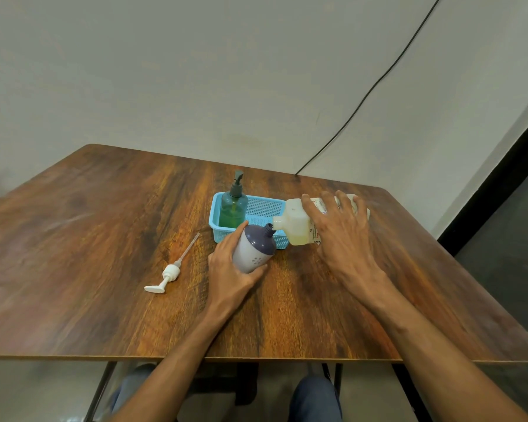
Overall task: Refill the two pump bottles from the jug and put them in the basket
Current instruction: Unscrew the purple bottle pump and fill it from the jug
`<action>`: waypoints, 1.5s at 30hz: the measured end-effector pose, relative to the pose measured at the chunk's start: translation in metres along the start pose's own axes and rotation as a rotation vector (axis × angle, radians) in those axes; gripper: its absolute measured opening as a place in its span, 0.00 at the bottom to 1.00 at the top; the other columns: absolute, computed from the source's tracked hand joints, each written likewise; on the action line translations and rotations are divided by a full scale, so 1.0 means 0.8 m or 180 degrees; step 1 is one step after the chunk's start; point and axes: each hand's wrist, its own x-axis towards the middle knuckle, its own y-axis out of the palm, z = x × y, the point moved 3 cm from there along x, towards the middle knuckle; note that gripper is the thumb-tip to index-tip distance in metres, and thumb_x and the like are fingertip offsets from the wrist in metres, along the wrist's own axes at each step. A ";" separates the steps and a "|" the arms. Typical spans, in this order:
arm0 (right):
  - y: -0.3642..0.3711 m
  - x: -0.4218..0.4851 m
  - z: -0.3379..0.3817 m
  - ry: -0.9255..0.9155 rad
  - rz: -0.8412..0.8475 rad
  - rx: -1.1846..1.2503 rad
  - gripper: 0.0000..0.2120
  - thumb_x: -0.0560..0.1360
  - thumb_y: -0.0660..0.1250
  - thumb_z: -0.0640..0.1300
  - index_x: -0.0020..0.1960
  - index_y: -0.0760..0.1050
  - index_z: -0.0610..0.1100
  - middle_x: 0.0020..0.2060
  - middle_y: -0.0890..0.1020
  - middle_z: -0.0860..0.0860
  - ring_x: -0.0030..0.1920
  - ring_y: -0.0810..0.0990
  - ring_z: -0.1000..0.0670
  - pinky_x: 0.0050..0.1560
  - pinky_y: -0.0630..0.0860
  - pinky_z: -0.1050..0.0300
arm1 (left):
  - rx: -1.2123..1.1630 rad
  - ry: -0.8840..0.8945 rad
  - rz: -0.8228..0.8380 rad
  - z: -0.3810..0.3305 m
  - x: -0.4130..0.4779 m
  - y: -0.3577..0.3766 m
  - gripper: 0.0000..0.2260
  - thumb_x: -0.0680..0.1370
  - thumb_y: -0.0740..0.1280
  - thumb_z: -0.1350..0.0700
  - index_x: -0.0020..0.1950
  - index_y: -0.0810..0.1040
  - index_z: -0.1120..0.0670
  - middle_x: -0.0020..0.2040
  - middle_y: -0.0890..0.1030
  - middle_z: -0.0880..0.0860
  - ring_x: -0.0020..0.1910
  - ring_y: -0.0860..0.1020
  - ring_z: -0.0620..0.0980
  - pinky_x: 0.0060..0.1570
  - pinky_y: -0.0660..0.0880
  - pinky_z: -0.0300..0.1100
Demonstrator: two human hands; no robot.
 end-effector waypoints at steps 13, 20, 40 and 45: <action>0.002 0.000 0.000 0.0035 -0.0058 -0.0062 0.45 0.63 0.82 0.46 0.76 0.65 0.49 0.69 0.73 0.40 0.70 0.71 0.34 0.67 0.66 0.34 | -0.0005 -0.0009 0.0025 0.001 0.000 0.002 0.40 0.67 0.78 0.41 0.77 0.67 0.41 0.70 0.78 0.47 0.66 0.78 0.47 0.64 0.76 0.61; -0.003 -0.001 0.000 -0.0008 0.0026 -0.0009 0.43 0.72 0.76 0.48 0.80 0.56 0.50 0.74 0.66 0.41 0.75 0.63 0.36 0.72 0.59 0.36 | 0.0018 -0.0013 0.0027 -0.001 0.000 0.001 0.41 0.66 0.77 0.41 0.77 0.65 0.40 0.69 0.78 0.47 0.65 0.78 0.46 0.63 0.77 0.61; 0.001 0.000 -0.001 0.0001 -0.0058 -0.0145 0.45 0.67 0.80 0.47 0.78 0.61 0.50 0.71 0.71 0.40 0.72 0.68 0.35 0.69 0.63 0.34 | 0.0002 -0.0038 0.0023 0.002 0.000 0.002 0.40 0.66 0.79 0.42 0.77 0.68 0.43 0.69 0.78 0.47 0.66 0.78 0.47 0.63 0.77 0.60; 0.002 0.000 -0.001 -0.0001 -0.0046 -0.0156 0.44 0.67 0.79 0.47 0.78 0.62 0.50 0.71 0.71 0.40 0.72 0.68 0.35 0.69 0.63 0.34 | 0.0030 -0.0049 0.0006 0.001 0.000 0.001 0.41 0.66 0.79 0.42 0.76 0.66 0.39 0.69 0.78 0.47 0.66 0.77 0.46 0.64 0.76 0.60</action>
